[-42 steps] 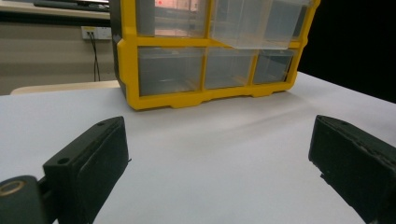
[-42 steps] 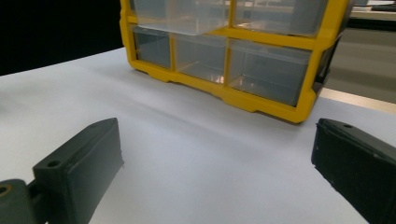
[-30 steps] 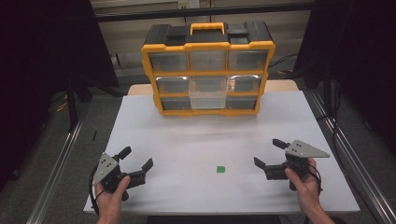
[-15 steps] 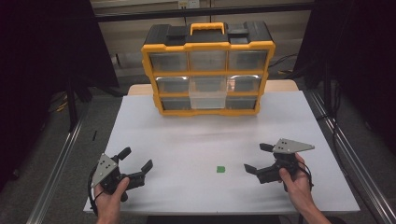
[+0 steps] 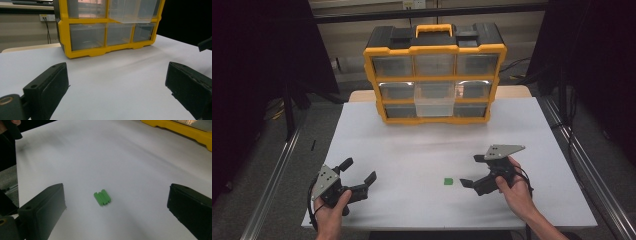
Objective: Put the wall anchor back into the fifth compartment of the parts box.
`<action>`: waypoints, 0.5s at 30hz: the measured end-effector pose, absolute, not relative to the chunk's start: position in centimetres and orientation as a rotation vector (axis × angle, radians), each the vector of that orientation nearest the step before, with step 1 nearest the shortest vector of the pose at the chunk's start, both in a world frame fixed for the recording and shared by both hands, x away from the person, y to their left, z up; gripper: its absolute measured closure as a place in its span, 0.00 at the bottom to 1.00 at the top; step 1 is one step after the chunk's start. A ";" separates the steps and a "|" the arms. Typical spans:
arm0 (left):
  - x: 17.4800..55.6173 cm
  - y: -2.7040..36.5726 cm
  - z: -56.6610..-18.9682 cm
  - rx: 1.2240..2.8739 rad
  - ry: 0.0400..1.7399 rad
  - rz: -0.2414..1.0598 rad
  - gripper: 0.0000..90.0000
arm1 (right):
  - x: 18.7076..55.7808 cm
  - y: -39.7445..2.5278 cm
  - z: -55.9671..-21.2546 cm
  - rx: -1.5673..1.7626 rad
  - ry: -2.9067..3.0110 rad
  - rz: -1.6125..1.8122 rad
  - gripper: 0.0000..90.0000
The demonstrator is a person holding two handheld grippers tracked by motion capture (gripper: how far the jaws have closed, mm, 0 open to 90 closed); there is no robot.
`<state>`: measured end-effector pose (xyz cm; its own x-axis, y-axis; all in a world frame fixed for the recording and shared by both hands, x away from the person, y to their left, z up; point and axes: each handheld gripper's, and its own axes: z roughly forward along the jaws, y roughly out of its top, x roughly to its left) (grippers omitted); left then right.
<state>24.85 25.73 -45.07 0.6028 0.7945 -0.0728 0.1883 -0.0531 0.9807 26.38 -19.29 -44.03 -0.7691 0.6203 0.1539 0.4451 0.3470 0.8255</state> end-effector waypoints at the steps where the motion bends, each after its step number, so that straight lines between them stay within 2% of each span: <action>1: 24.8 25.7 -45.0 1.584 0.852 0.609 0.05 | 26.6 -18.9 -44.0 0.961 2.425 1.387 0.02; 9: 24.7 25.7 -44.9 1.610 0.823 0.620 0.05 | 28.8 -16.6 -43.8 0.867 2.591 1.346 0.03; 13: 24.7 25.6 -45.0 1.607 0.825 0.616 0.05 | 29.6 -15.9 -43.7 0.849 2.633 1.301 0.09; 15: 24.7 25.6 -45.0 1.599 0.838 0.613 0.05 | 30.4 -15.4 -43.7 0.813 2.709 1.229 0.15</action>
